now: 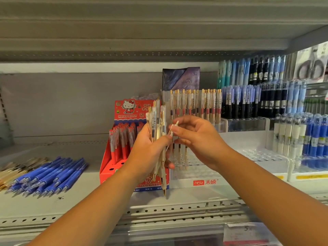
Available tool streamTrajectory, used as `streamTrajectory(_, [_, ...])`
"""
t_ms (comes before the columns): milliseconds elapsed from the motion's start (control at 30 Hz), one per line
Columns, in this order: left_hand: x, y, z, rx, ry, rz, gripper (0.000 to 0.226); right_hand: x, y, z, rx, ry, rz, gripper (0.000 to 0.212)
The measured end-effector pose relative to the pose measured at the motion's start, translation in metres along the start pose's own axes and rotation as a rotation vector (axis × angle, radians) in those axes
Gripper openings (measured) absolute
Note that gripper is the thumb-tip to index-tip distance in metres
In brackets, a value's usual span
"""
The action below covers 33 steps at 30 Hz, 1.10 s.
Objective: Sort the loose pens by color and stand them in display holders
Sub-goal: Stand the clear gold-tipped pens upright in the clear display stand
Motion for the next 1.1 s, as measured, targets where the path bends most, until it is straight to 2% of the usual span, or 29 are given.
streamTrajectory(100, [-0.001, 0.0, 0.0, -0.01, 0.011, 0.016, 0.036, 0.003, 0.002, 0.002, 0.007, -0.103, -0.006, 0.036])
streamTrajectory(267, [-0.003, 0.001, -0.001, -0.015, 0.003, 0.032, 0.027, 0.006, 0.004, 0.005, 0.01, -0.193, -0.007, 0.037])
streamTrajectory(333, [-0.003, 0.003, 0.001, -0.007, -0.008, 0.043, 0.018, 0.007, 0.001, 0.01, -0.084, -0.226, 0.019, 0.037])
streamTrajectory(433, [-0.004, 0.004, 0.002, -0.013, -0.037, 0.063, 0.018, 0.01, -0.008, 0.026, -0.265, -0.231, 0.066, 0.022])
streamTrajectory(567, [-0.004, 0.002, 0.0, -0.007, -0.073, 0.058, 0.036, 0.012, -0.017, 0.052, -0.44, -0.015, 0.136, 0.017])
streamTrajectory(700, [0.0, 0.001, 0.003, -0.052, -0.152, 0.03, 0.027, 0.008, -0.023, 0.069, -0.488, 0.239, 0.206, 0.021])
streamTrajectory(900, [-0.001, 0.0, 0.003, -0.068, -0.176, 0.012, 0.024, -0.008, -0.026, 0.071, -0.398, 0.494, 0.293, 0.025])
streamTrajectory(1100, [0.001, 0.0, 0.003, -0.062, -0.188, 0.02, 0.024, -0.02, -0.028, 0.065, -0.257, 0.623, 0.235, 0.028])
Point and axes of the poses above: each hand's wrist, its own y-axis away from the middle knuckle, its own z-axis out of the back of the hand, x = y × z, the point moved 2 cm from there along -y, towards the middle knuckle, and after that the axes turned 5 degrees about z, right-handed, at the moved point
